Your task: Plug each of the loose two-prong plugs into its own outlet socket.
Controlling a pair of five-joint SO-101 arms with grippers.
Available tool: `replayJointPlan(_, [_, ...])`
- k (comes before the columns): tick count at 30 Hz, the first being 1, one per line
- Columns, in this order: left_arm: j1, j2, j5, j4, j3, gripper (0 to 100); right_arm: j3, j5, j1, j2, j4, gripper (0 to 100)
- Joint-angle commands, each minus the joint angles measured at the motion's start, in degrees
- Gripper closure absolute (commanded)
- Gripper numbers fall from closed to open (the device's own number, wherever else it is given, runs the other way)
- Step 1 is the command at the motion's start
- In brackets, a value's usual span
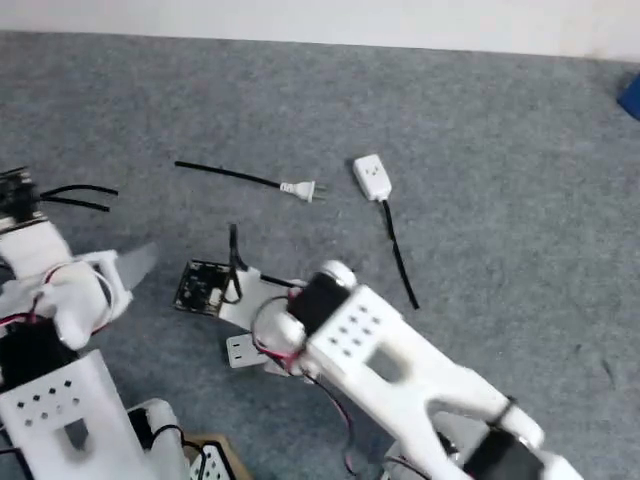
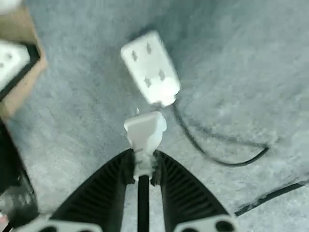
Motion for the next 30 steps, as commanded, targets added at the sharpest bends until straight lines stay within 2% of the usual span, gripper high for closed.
replayJointPlan(1, [5.41,4.18,-3.87,8.88,-7.16,59,-10.33,0.7,-0.4,5.93,5.49,99.1])
replayJointPlan(6, [5.49,13.05,-6.86,7.3,-7.52,59,-27.47,0.79,-5.93,12.79,17.45,99.1])
replayJointPlan(8, [4.88,16.66,-8.18,5.36,-7.52,59,-31.52,0.79,-6.55,16.31,17.8,99.1])
replayJointPlan(15, [-5.41,28.26,-9.58,0.79,-11.38,59,-32.4,0.79,-6.9,27.03,17.63,99.1])
replayJointPlan(21, [-5.93,33.71,-9.67,-2.55,-11.21,59,-33.8,0.88,-5.58,27.3,17.71,99.1])
replayJointPlan(30, [-6.11,34.24,-9.67,-3.96,-11.12,59,-33.89,0.97,-1.19,27.47,15.16,99.1])
